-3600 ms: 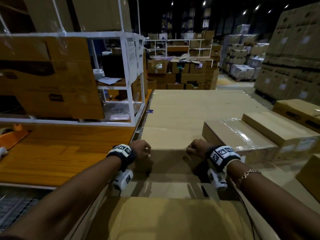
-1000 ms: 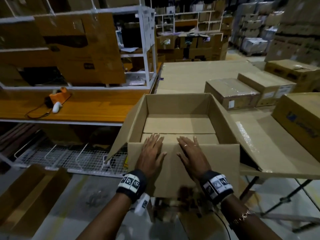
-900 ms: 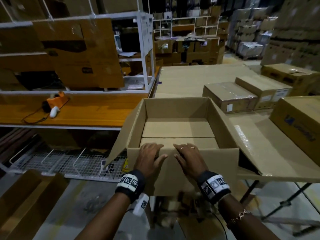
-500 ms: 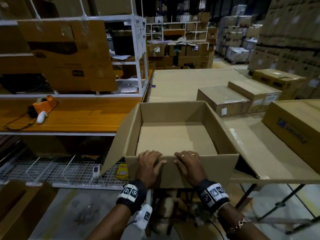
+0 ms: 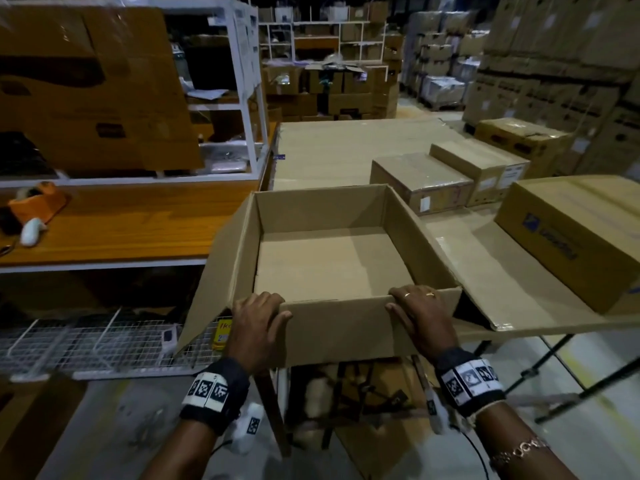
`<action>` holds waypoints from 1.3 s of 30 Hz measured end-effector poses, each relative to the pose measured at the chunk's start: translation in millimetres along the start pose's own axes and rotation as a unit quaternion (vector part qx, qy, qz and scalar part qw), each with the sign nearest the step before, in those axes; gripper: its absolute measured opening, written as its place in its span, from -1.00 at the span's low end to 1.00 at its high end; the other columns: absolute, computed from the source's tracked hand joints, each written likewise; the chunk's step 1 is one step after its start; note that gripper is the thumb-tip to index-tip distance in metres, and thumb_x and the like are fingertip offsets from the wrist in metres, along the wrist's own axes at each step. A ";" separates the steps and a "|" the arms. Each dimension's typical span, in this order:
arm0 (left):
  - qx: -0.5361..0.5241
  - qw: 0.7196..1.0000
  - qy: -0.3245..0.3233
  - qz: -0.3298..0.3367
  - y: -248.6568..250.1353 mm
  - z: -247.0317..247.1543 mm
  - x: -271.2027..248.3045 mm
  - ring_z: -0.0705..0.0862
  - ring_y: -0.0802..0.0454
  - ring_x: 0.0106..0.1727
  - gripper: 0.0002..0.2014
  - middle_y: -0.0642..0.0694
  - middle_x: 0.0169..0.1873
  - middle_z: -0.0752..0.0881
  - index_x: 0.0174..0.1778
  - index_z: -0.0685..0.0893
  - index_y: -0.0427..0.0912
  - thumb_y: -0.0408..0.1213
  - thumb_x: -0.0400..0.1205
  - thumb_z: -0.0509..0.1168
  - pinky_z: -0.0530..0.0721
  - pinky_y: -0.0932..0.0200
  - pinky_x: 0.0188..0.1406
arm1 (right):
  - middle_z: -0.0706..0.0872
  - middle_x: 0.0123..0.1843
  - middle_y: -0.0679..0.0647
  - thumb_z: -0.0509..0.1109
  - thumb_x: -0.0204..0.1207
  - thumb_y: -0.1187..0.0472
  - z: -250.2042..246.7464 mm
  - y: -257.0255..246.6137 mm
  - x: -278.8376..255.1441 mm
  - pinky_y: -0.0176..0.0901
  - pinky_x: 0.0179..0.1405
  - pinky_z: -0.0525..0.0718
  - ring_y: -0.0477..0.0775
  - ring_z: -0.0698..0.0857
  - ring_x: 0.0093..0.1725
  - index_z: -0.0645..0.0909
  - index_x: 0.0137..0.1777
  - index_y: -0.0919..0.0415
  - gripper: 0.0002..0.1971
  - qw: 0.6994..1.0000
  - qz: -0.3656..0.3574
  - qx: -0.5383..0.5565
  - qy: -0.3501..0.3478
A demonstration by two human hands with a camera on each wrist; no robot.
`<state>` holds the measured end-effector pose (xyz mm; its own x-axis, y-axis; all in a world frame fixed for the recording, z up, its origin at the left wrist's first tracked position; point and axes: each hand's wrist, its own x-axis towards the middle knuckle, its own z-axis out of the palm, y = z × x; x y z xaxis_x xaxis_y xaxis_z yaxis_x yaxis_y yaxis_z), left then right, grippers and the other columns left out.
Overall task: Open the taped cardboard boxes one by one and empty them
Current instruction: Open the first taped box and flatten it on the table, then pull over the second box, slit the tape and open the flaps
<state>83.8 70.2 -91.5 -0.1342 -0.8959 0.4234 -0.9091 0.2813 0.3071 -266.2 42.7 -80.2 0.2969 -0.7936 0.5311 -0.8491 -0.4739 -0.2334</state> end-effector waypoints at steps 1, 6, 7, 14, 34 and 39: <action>-0.002 1.000 0.009 0.002 -0.1 1.6 1.0 0.54 0.02 -0.09 -0.71 0.14 -0.16 0.55 -0.03 0.52 0.08 0.16 0.73 0.01 0.43 -0.08 0.13 | 0.72 0.04 -0.01 0.22 0.69 -0.03 1.6 0.2 0.7 0.08 0.16 0.56 0.09 0.63 0.07 0.64 0.18 0.05 -0.75 1.000 0.004 -0.001 0.001; -0.030 0.999 0.032 0.021 -3.8 1.1 2.1 0.50 0.00 -0.12 -0.79 0.12 -0.20 0.51 -0.08 0.52 0.05 0.07 0.72 0.12 0.37 -0.07 0.03 | 0.72 0.02 0.00 0.18 0.70 -0.07 4.0 -4.1 1.4 0.08 0.15 0.52 0.12 0.64 0.06 0.65 0.16 0.06 -0.71 1.000 0.014 0.006 -0.005; -0.034 0.999 0.033 0.025 -3.8 0.3 1.9 0.51 0.01 -0.12 -0.81 0.13 -0.20 0.52 -0.08 0.52 0.05 0.06 0.72 0.14 0.38 -0.07 0.03 | 0.73 0.03 0.00 0.21 0.69 -0.07 2.5 -4.4 0.5 0.06 0.15 0.53 0.11 0.65 0.06 0.65 0.16 0.07 -0.71 1.000 0.017 0.008 -0.008; -0.044 0.998 0.007 0.045 -11.6 -3.0 5.3 0.54 0.01 -0.10 -0.81 0.14 -0.17 0.56 -0.04 0.54 0.07 0.06 0.73 0.11 0.35 -0.04 0.07 | 0.75 0.02 0.04 0.55 0.40 -0.18 -14.6 17.7 -4.4 -0.02 0.21 0.41 0.13 0.62 0.11 0.70 0.11 0.10 -0.57 0.994 0.112 -0.014 0.002; -0.108 0.994 0.032 0.018 126.3 0.9 11.6 0.50 0.08 0.14 -0.69 0.11 0.11 0.55 0.23 0.54 0.10 0.07 0.62 0.33 0.46 0.01 0.20 | 0.22 0.68 -0.06 0.36 0.57 -0.26 -37.8 14.5 -35.2 0.05 0.48 0.53 0.03 0.32 0.61 0.32 0.62 -0.07 -0.33 0.988 0.101 0.119 -0.017; -0.130 0.991 0.002 0.037 211.8 28.5 30.9 0.48 0.10 0.18 -0.62 0.09 0.17 0.50 0.31 0.48 0.11 0.07 0.61 0.35 0.56 0.05 0.21 | 0.38 0.56 -0.07 0.37 0.54 -0.29 -68.5 55.8 -49.7 0.00 0.39 0.64 -0.03 0.49 0.45 0.33 0.61 -0.07 -0.31 0.982 0.114 0.148 0.018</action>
<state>-124.2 92.3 -37.7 -0.1950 -0.8681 0.4565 -0.7639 0.4263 0.4844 -358.3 81.9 -63.8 0.0942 -0.8801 0.4654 -0.7251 -0.3810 -0.5736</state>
